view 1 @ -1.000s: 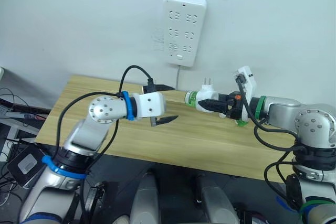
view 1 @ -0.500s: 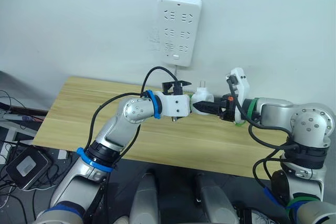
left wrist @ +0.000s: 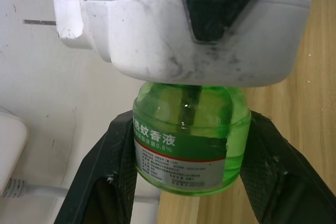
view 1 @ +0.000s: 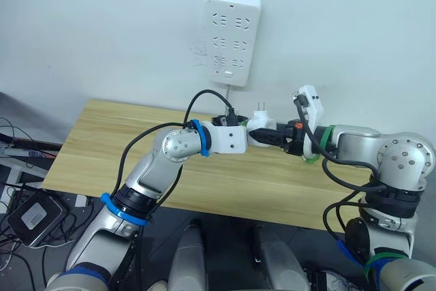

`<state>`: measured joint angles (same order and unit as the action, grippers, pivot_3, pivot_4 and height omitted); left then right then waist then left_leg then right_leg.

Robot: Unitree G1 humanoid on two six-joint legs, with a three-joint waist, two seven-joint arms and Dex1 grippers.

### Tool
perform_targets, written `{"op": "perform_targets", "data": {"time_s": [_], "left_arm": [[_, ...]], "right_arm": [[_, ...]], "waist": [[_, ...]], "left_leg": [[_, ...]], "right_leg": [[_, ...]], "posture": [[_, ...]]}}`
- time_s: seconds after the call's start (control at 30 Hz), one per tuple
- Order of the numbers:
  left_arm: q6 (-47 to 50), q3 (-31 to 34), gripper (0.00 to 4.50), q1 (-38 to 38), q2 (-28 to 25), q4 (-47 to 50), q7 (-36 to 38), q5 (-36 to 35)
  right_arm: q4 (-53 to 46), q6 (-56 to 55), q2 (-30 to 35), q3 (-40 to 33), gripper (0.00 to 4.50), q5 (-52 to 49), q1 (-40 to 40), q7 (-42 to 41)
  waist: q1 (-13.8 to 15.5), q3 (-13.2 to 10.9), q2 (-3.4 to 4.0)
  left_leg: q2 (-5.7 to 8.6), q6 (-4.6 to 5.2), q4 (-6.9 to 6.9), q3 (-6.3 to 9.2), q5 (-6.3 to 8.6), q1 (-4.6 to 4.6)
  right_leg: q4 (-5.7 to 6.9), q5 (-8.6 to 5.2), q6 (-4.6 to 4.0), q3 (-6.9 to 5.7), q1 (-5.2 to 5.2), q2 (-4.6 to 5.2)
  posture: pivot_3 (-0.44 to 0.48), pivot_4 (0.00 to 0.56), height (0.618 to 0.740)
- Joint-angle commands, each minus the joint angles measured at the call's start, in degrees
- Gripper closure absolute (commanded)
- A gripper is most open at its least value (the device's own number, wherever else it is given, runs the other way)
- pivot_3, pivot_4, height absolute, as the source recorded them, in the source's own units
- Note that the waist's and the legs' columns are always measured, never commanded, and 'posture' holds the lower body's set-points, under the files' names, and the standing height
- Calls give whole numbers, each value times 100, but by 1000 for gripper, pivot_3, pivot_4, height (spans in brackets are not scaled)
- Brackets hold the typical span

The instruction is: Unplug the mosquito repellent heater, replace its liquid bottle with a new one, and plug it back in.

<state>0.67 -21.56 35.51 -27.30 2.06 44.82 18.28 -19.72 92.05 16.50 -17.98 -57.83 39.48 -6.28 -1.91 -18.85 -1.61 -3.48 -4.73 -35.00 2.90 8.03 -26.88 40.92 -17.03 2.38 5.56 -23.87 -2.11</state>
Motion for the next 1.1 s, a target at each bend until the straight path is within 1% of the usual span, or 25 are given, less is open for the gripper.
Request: {"op": "perform_targets", "data": {"time_s": [0.03,0.07,0.1,0.13,0.23,0.33,0.43,0.57,0.67,0.8,1.07,1.1], "left_arm": [[-116,-25,2236,-19,47,146,46,-80],[-136,-19,2236,-19,41,129,47,-85],[-164,-8,2236,-17,35,104,42,-88],[-186,8,2236,-11,39,77,31,-92],[59,219,2236,-68,214,-16,-33,-370],[744,670,2236,-237,752,-103,-129,-1138],[1363,1341,2236,-347,1492,-114,-346,-2189],[1883,1886,2236,-328,1867,-15,-547,-2914],[2199,2043,2236,-257,1970,84,-627,-3290],[2369,1885,2236,-257,1915,230,-519,-3485],[2523,1692,2236,-395,1793,557,-338,-3802],[2554,1682,2236,-419,1784,596,-351,-3831]], "right_arm": [[-304,-13,-122,-197,773,-265,120,-122],[-354,-77,-126,-188,506,-259,99,-130],[-463,-232,-21,-94,140,-205,52,-224],[-594,-439,114,5,0,-93,-14,-304],[-960,-1126,114,-158,0,14,-278,-334],[-1508,-1956,154,-92,0,196,-770,-500],[-1949,-2643,-63,68,0,513,-1359,-251],[-2188,-3176,-317,436,0,788,-1697,-27],[-2235,-3545,-286,913,0,1213,-1813,-7],[-2015,-3936,-509,1357,0,1567,-1700,93],[-1480,-4244,-672,1535,0,1787,-1349,69],[-1424,-4281,-684,1535,0,1801,-1307,58]], "waist": [[0,0,0],[-1,0,0],[-1,0,0],[-2,0,0],[-3,3,0],[6,8,0],[-10,10,-1],[-80,25,2],[-161,37,2],[-185,40,2],[-187,49,3],[-186,49,3]], "left_leg": [[0,0,0,0,0,0],[1,0,0,0,0,-1],[1,0,0,0,0,-1],[1,0,0,0,0,-1],[1,0,2,0,0,-2],[2,0,2,2,0,-2],[2,0,0,2,0,-4],[1,-4,-5,5,-3,0],[1,-13,-6,5,-10,6],[0,-21,-5,9,-19,8],[0,-22,-5,11,-20,7],[0,-22,-5,11,-20,7]], "right_leg": [[0,0,0,0,0,0],[-1,0,0,0,0,0],[-1,0,0,0,0,0],[-2,0,0,-1,0,0],[-3,0,0,-1,-1,0],[-3,0,1,-3,0,1],[-3,-1,1,-4,0,2],[8,-1,2,-5,1,0],[8,-11,20,-3,7,0],[8,-15,28,-4,9,-3],[8,-12,24,-5,11,-2],[8,-2,6,-5,11,-2]], "posture": [[0,279,740],[-3,276,740],[-4,273,740],[-4,273,740],[-11,266,740],[-23,257,740],[-30,256,740],[-63,245,740],[-73,242,740],[-80,242,740],[-68,244,740],[-66,245,740]]}}
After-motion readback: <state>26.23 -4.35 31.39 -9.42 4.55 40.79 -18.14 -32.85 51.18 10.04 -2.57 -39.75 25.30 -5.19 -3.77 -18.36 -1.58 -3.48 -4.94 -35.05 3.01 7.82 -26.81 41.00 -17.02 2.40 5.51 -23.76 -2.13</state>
